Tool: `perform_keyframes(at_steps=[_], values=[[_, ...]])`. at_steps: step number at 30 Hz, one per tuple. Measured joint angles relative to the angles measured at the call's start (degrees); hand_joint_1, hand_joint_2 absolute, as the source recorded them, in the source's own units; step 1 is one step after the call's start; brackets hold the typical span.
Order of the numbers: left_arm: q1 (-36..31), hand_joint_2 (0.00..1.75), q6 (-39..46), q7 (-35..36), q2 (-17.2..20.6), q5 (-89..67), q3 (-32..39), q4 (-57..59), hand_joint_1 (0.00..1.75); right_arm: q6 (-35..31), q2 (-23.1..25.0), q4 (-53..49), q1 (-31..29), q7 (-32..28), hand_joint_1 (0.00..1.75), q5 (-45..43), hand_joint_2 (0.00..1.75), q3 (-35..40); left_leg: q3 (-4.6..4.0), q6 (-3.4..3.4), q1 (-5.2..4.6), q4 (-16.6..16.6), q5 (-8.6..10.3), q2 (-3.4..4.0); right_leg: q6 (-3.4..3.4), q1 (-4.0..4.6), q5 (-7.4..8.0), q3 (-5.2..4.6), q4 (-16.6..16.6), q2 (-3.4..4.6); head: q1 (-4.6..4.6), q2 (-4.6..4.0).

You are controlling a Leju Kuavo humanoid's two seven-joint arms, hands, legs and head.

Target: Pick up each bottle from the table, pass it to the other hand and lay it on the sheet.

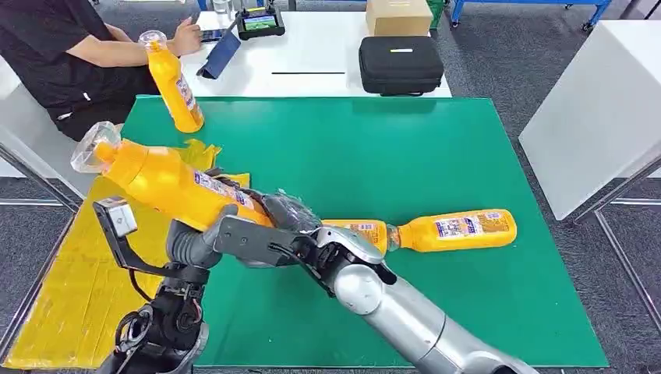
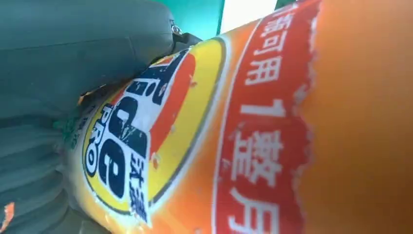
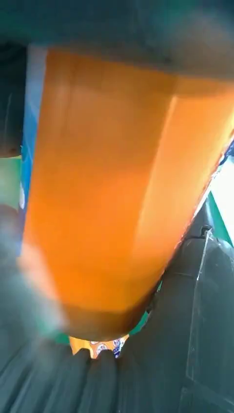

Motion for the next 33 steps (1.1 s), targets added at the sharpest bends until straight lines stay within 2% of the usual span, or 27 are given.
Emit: perform_keyframes(at_steps=[1,7,12,15,18,24,26,33], values=[[0.4,1.75,0.43,-0.63,0.04,-1.32,0.11,-0.35,1.75,0.22,0.0,0.07,-0.01,0.09,0.0,0.24,0.0,0.17,0.0,0.0,0.0,0.0,0.0,0.01,0.0,0.0,0.0,-0.01,0.0,0.0,-0.02,0.0],[2.24,1.75,1.53,-1.57,0.59,-5.98,1.4,-1.83,1.75,2.21,0.0,0.52,-0.22,0.87,0.0,1.68,0.0,1.03,-0.01,0.0,0.01,0.0,0.0,0.01,0.0,0.01,0.0,-0.05,0.0,0.0,-0.02,0.0],[3.5,1.75,4.49,-5.0,0.74,-15.48,4.45,-4.76,1.75,0.5,-0.24,0.68,1.23,3.58,0.0,5.36,0.0,0.22,-0.02,0.0,0.01,0.0,0.0,0.0,0.0,0.01,0.0,-0.03,0.0,0.0,0.0,0.0],[5.97,1.75,8.77,-5.17,0.63,-37.46,8.05,-7.68,1.75,0.04,-1.07,0.44,3.46,3.98,0.0,9.58,0.0,-1.82,-0.02,0.0,0.01,0.0,0.0,0.02,0.0,0.0,0.0,-0.05,0.01,0.01,-0.09,0.0],[9.36,1.75,10.01,-1.04,0.09,-65.73,13.75,-9.57,1.75,-1.14,-2.56,-0.5,5.3,3.01,0.0,13.18,0.0,-6.19,-0.03,0.0,-0.02,0.0,-0.01,-0.06,-0.01,0.0,-0.02,-0.04,0.0,-0.02,0.02,0.0],[14.62,1.75,7.62,9.04,0.32,-96.18,22.34,-4.93,1.75,-1.33,-5.48,-6.46,8.23,1.01,0.0,15.28,0.0,-14.7,0.0,0.02,-0.09,0.0,-0.02,-0.05,0.0,-0.02,-0.01,-0.04,-0.04,-0.02,0.0,0.0],[15.62,1.75,6.38,12.18,1.23,-98.27,22.62,-0.95,1.75,-1.33,-6.27,-8.64,8.95,0.76,0.0,15.54,0.0,-16.59,-0.01,0.01,-0.06,0.0,-0.02,-0.02,-0.01,-0.02,0.0,-0.04,-0.04,0.0,-0.02,0.0],[16.4,1.75,6.36,13.81,2.49,-99.05,22.93,4.68,1.75,-1.33,-7.78,-11.98,10.25,0.42,0.0,15.89,0.0,-19.21,-0.01,0.01,0.0,0.0,-0.02,0.02,-0.01,0.01,0.0,-0.05,-0.02,0.0,0.0,0.0]])
